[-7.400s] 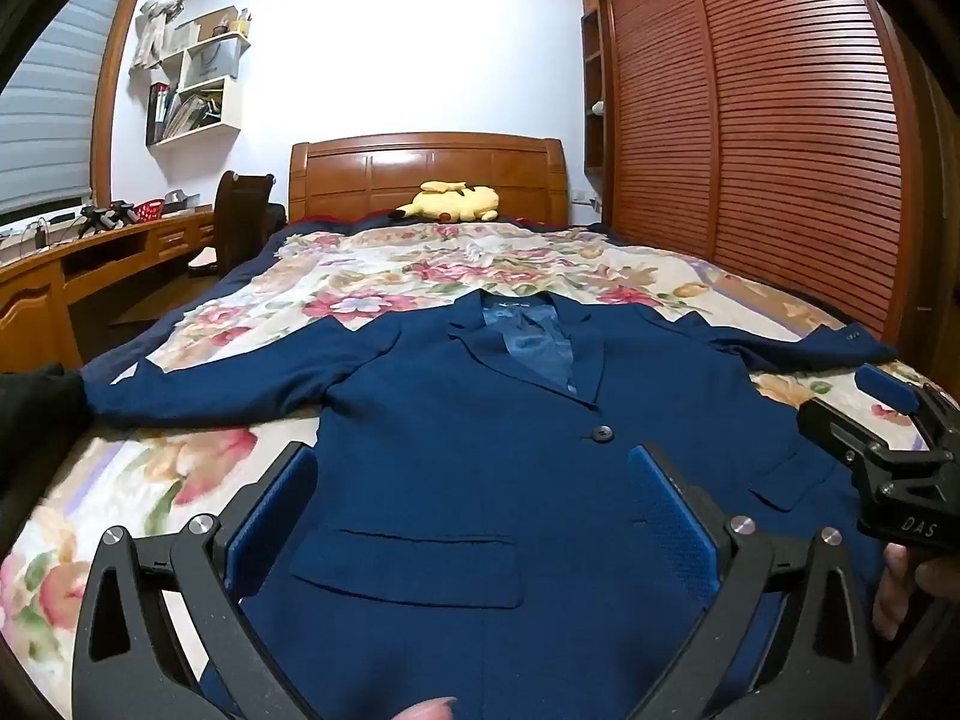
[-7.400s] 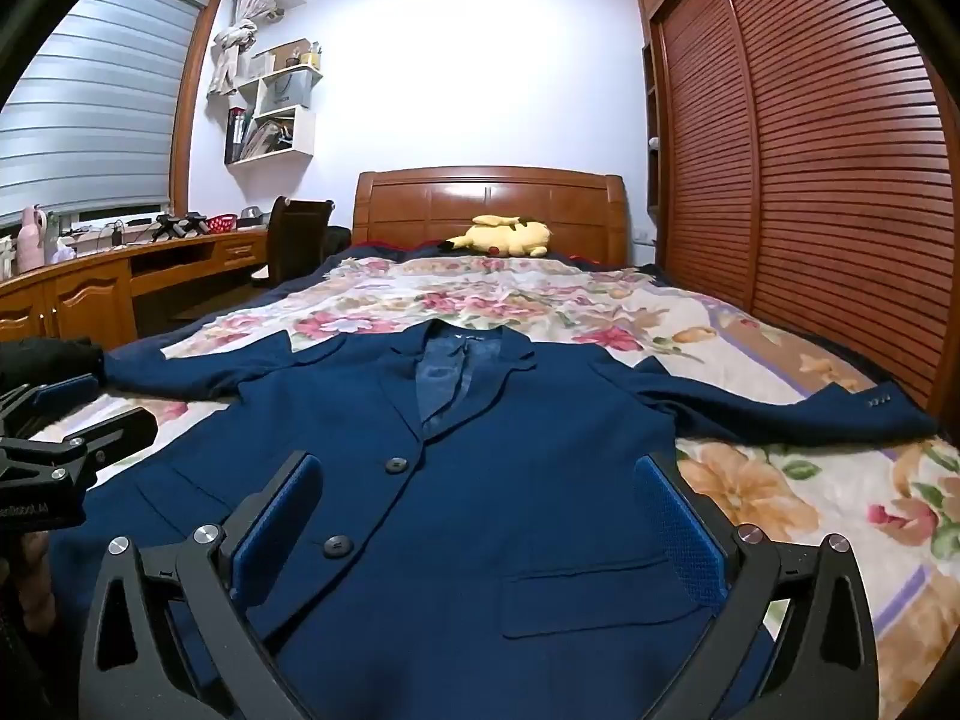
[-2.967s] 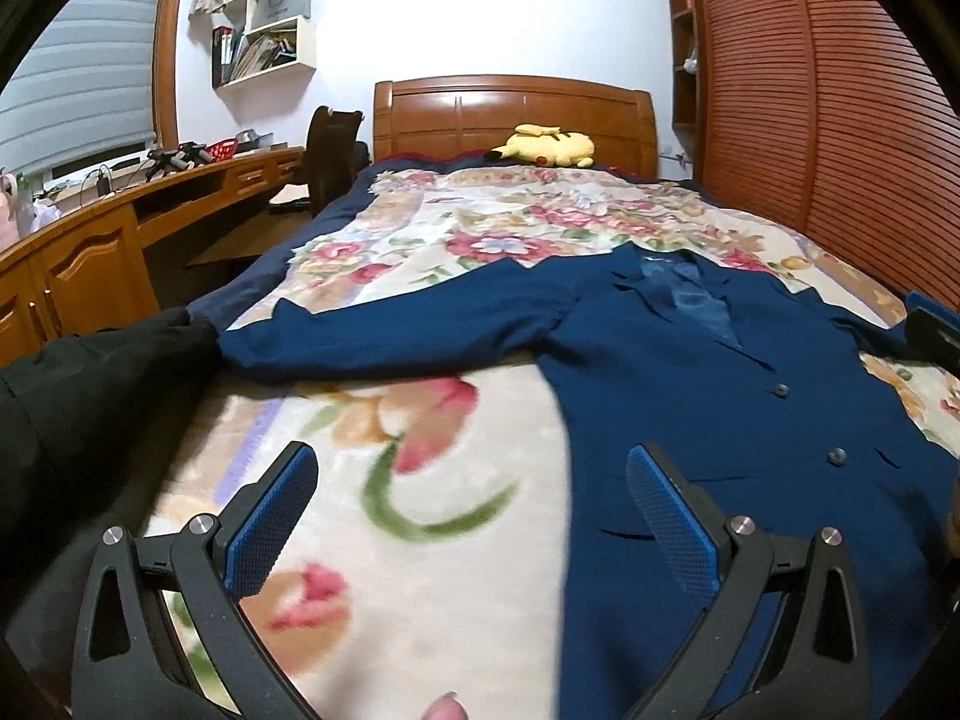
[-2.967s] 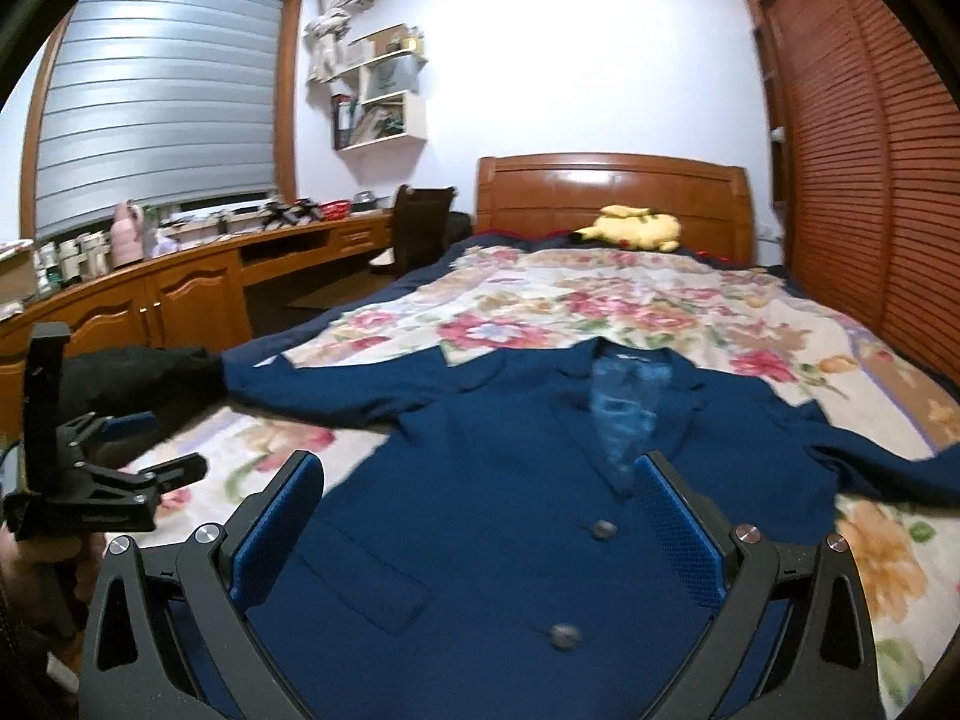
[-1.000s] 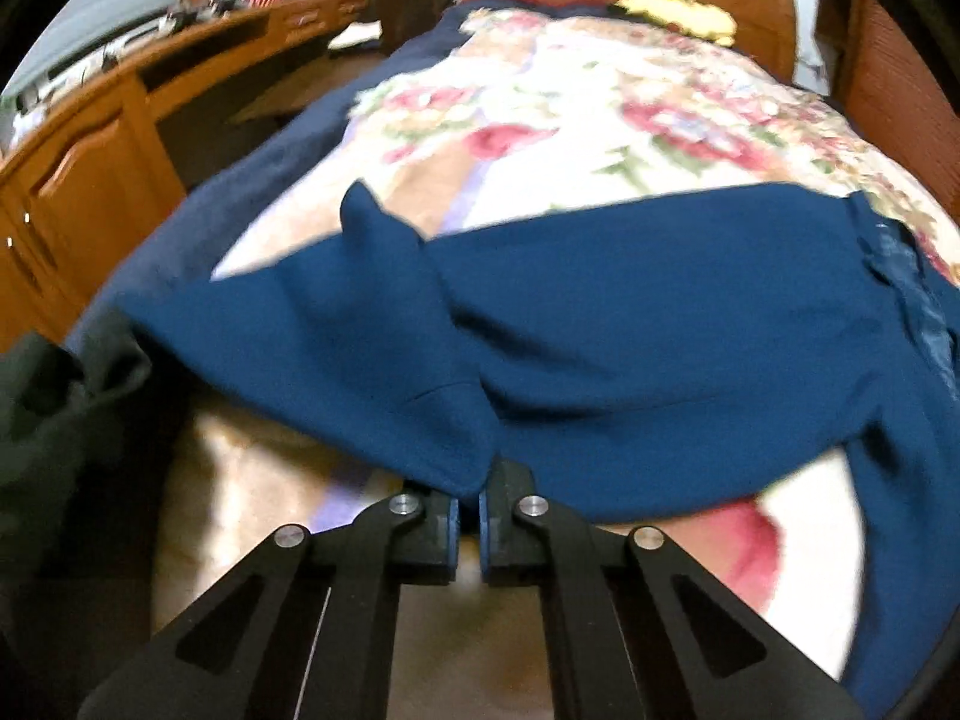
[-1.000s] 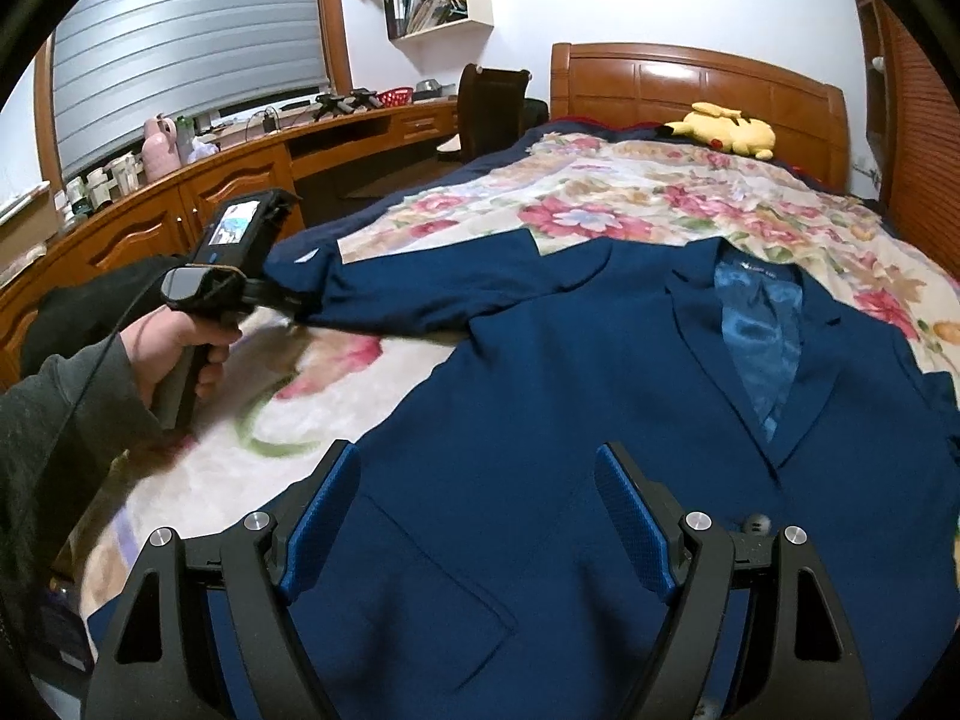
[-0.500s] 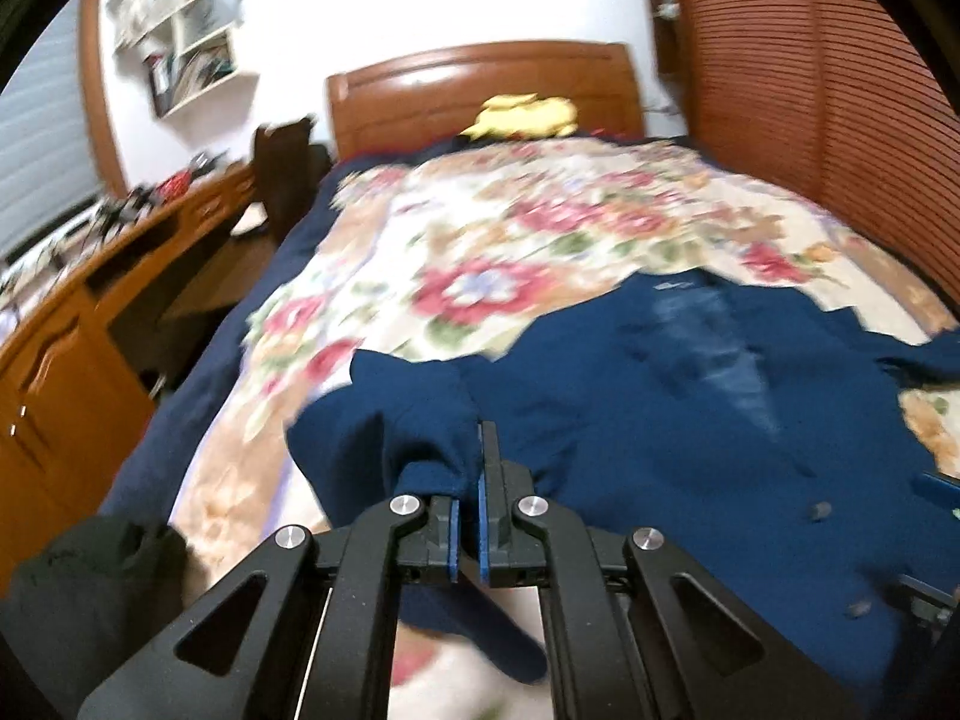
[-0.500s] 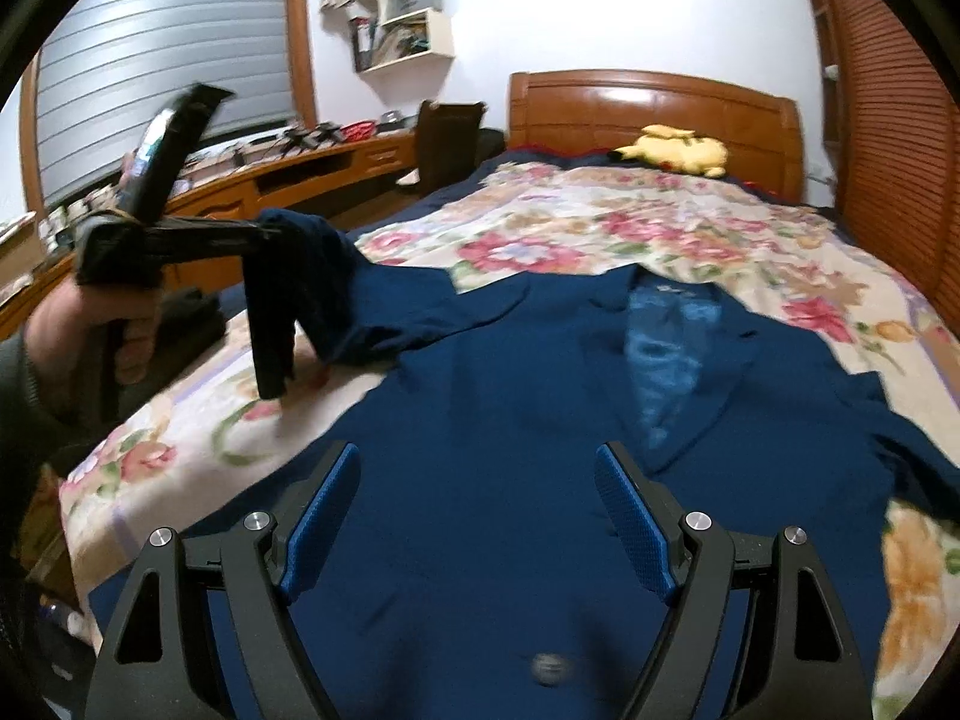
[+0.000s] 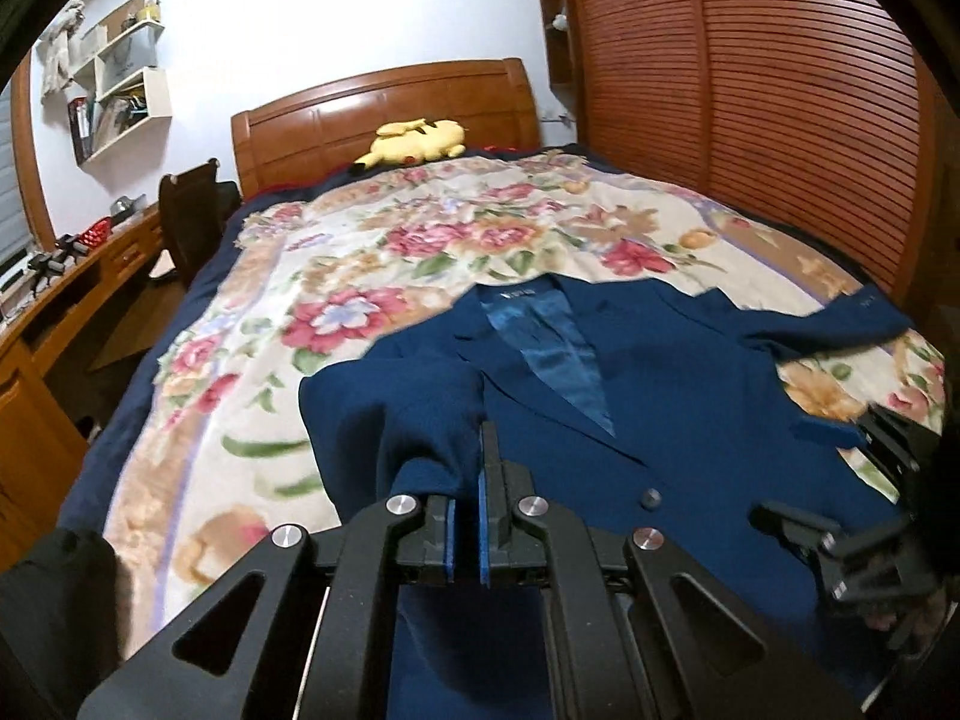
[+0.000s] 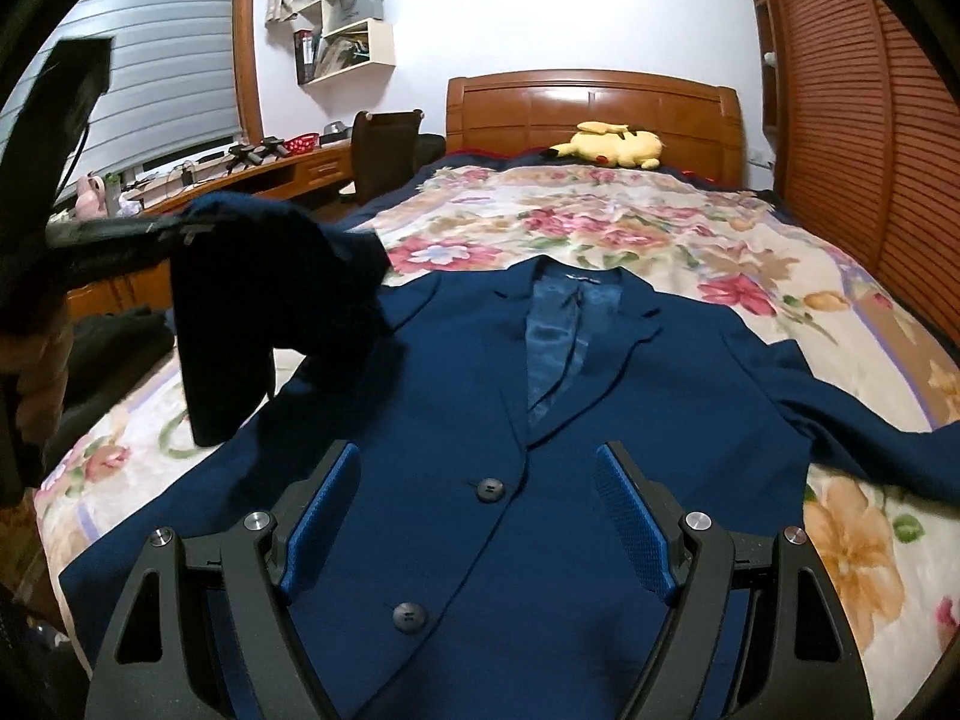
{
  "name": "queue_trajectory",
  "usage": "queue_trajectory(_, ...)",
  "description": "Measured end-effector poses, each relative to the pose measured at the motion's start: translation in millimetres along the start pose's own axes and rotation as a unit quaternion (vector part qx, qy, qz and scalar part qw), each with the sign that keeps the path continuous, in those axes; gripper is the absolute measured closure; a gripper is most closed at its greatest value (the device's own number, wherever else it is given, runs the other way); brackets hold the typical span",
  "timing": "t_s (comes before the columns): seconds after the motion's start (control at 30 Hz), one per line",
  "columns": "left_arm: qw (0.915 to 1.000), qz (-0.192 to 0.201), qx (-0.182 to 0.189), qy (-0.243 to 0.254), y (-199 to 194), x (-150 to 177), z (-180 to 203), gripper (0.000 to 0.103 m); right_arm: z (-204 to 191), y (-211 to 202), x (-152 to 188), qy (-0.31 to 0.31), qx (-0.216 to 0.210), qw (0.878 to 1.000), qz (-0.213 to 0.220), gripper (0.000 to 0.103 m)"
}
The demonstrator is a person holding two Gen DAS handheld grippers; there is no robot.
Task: Fold large clothes
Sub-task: 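Lift the sleeve with the left tool and lay it across the jacket front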
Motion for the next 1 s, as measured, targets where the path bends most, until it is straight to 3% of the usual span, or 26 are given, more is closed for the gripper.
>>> queue_trajectory(0.07, 1.0, -0.006, 0.0, -0.002, -1.2, 7.8, 4.4, 0.098, -4.9, -1.2, 0.6, 0.001, 0.0, 1.0, -0.001, 0.021)
queue_trajectory(0.17, 0.9999, -0.013, 0.006, -0.006, -3.9, 20.4, 6.9, 0.088, -10.1, -4.0, 0.4, 0.001, 0.0, 1.0, -0.002, 0.021)
queue_trajectory(0.23, 0.9997, -0.012, 0.018, -0.008, -9.5, 30.9, 9.3, 0.064, -8.7, -8.0, 1.7, 0.001, -0.003, 1.0, -0.002, 0.021)
queue_trajectory(0.43, 0.9992, -0.009, 0.031, -0.024, -17.5, 57.8, 7.7, 0.033, -4.5, -12.8, 2.4, -0.005, -0.01, 1.0, -0.002, 0.021)
queue_trajectory(0.63, 0.9987, 0.009, 0.032, -0.039, -39.1, 66.8, -2.2, 0.03, -1.9, -10.2, -0.3, -0.008, -0.013, 1.0, -0.006, 0.021)
queue_trajectory(0.77, 0.9974, 0.033, 0.054, -0.033, -68.3, 60.3, 4.7, 0.029, 0.1, -7.2, -3.8, -0.009, -0.016, 1.0, -0.007, 0.021)
queue_trajectory(0.9, 0.9975, 0.059, 0.027, -0.026, -84.8, 51.6, -3.8, 0.028, -1.0, -4.4, -4.2, -0.012, -0.019, 1.0, -0.008, 0.021)
queue_trajectory(1.0, 0.9978, 0.054, 0.011, -0.038, -76.9, 53.5, -19.0, 0.028, -4.2, -3.9, -4.0, -0.018, -0.021, 1.0, -0.009, 0.021)
Point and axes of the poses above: each gripper's, at about its wrist camera, not at the fingertips, and y roughly the way its jaws point, z to its right, x to its underside, the point moved 7 cm from there along y, roughly the way its jaws point, and after that the axes turned 2 degrees about -y, right-handed, at the moved point
